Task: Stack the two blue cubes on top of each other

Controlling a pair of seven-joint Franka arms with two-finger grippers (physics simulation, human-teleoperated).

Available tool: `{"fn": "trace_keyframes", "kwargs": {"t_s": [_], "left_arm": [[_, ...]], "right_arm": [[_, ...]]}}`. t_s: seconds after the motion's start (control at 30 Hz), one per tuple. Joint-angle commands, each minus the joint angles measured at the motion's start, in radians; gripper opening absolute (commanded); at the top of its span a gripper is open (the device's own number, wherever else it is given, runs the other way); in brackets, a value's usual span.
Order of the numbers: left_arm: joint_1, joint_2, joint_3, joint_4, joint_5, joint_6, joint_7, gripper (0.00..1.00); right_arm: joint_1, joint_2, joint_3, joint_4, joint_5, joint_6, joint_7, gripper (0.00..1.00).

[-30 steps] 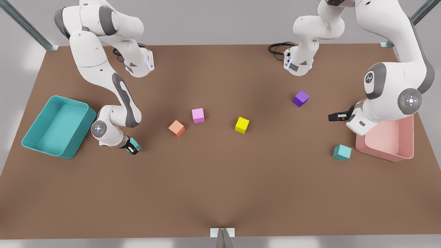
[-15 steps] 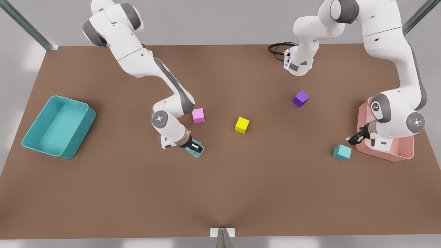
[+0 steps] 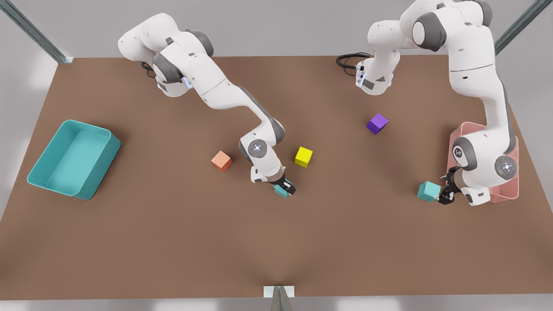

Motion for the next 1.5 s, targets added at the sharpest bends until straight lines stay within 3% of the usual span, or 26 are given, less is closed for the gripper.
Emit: {"fn": "trace_keyframes", "kwargs": {"t_s": [0.0,0.2,0.3,0.4,0.47,0.57,0.67,0.73,0.77,0.8,0.83,1.17,1.23,1.3,1.47], "left_arm": [[0.000,0.010,-0.002,0.000,-0.006,0.021,-0.290,1.00],[0.000,0.039,-0.008,0.000,-0.006,0.022,-0.290,1.00],[0.000,0.054,-0.008,0.000,-0.007,0.028,-0.290,1.00],[0.000,0.071,-0.008,0.000,-0.006,0.048,-0.290,1.00],[0.000,0.082,-0.008,0.002,-0.006,0.064,-0.290,1.00],[0.000,0.096,-0.008,0.000,-0.007,0.085,-0.289,1.00],[0.002,0.109,-0.008,0.000,-0.007,0.088,-0.289,1.00],[0.008,0.129,-0.022,0.000,-0.007,0.116,-0.289,1.00],[0.008,0.136,-0.022,0.000,-0.007,0.119,-0.289,1.00],[0.008,0.146,-0.022,0.000,-0.007,0.137,-0.289,1.00],[0.008,0.152,-0.022,0.000,-0.007,0.149,-0.289,1.00],[0.012,0.194,-0.022,0.000,-0.004,0.194,-0.286,0.99],[0.014,0.198,-0.022,0.001,-0.006,0.194,-0.263,0.99],[0.014,0.198,-0.022,0.002,-0.006,0.194,-0.263,0.55],[0.006,0.165,-0.022,0.002,-0.007,0.191,-0.267,0.47]], "right_arm": [[0.000,-0.004,-0.001,0.005,0.001,0.015,0.361,1.00],[-0.001,-0.087,-0.016,-0.030,-0.002,-0.051,0.353,1.00],[-0.003,-0.272,-0.140,-0.018,-0.005,-0.390,0.151,1.00],[-0.003,-0.331,-0.330,0.059,-0.011,-0.766,-0.387,1.00],[-0.021,-0.309,-0.499,0.056,-0.048,-0.849,-1.123,1.00],[-0.150,-0.323,-0.548,0.102,-0.046,-0.852,-1.803,1.00],[-0.130,-0.498,-0.614,0.125,-0.091,-1.073,-1.871,1.00],[-0.142,-0.651,-0.605,0.103,-0.106,-1.137,-1.870,1.00],[-0.217,-0.762,-0.514,0.047,-0.137,-1.145,-1.862,1.00],[-0.424,-0.884,-0.233,-0.048,-0.221,-1.107,-1.836,1.00],[-0.437,-0.921,-0.208,-0.114,-0.232,-1.067,-1.724,1.00],[-0.432,-0.868,-0.208,-0.133,-0.206,-1.036,-1.712,1.00],[-0.432,-0.814,-0.207,-0.059,-0.221,-1.055,-1.731,1.00],[-0.434,-0.806,-0.206,-0.058,-0.215,-1.058,-1.797,1.00],[-0.432,-0.806,-0.207,-0.050,-0.223,-1.056,-1.805,1.00]]}}
